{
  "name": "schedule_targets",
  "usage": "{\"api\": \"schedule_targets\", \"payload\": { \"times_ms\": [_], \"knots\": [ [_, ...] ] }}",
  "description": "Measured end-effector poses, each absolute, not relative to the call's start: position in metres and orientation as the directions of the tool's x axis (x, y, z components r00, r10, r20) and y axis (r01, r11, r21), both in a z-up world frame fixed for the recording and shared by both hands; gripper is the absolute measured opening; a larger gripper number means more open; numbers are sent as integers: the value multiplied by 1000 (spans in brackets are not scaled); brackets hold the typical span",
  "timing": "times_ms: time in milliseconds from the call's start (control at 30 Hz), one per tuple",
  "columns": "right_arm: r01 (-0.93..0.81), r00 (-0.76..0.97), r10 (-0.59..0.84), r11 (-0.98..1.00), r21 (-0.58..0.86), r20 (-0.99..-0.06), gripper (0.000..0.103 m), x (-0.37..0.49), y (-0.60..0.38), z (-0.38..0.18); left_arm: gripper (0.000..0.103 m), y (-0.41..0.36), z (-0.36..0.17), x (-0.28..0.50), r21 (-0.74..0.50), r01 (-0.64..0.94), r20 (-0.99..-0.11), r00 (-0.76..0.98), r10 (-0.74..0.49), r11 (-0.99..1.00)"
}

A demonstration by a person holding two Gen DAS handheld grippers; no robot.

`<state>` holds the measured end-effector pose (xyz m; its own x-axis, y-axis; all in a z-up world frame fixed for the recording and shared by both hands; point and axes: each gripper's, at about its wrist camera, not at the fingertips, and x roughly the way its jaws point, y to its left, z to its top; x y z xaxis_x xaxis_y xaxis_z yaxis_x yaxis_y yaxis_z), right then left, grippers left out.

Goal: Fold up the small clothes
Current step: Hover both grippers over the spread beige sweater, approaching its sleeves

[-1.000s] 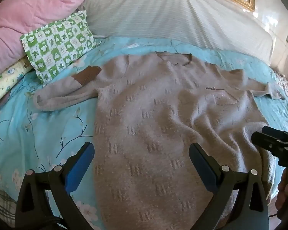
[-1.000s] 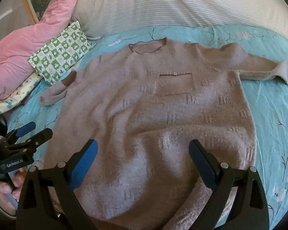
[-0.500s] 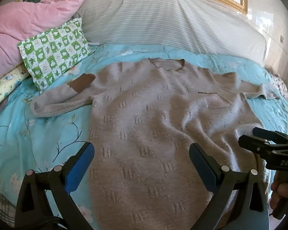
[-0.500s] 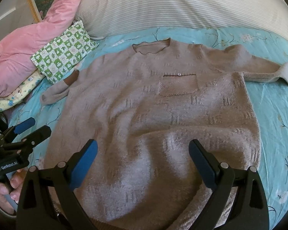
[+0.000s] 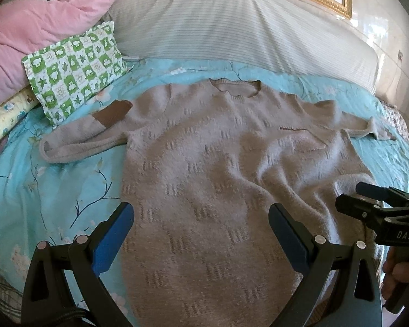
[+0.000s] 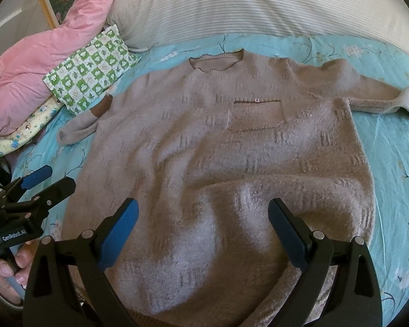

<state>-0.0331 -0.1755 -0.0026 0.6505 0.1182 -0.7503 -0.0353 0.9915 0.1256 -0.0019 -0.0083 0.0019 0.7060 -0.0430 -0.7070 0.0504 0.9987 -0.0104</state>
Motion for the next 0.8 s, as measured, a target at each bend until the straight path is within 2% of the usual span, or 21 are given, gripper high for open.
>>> {"api": "schedule_targets", "payload": {
  "times_ms": [267,367,567,800],
  "knots": [
    [-34,639,83,996,80,-765,96,-30,-178,-3,99,-8,0,0,-16,53,-704,708,-48,998],
    [-28,597,61,998,55,-800,96,-28,-179,-4,99,-8,-1,1,-24,54,-701,711,-55,998],
    [-36,655,100,994,102,-749,96,-30,-178,-5,99,-8,-1,2,-29,53,-700,712,-58,998],
    [-35,654,107,993,112,-748,96,-29,-179,-5,99,-6,-4,5,-26,54,-711,701,-56,998]
  ]
}}
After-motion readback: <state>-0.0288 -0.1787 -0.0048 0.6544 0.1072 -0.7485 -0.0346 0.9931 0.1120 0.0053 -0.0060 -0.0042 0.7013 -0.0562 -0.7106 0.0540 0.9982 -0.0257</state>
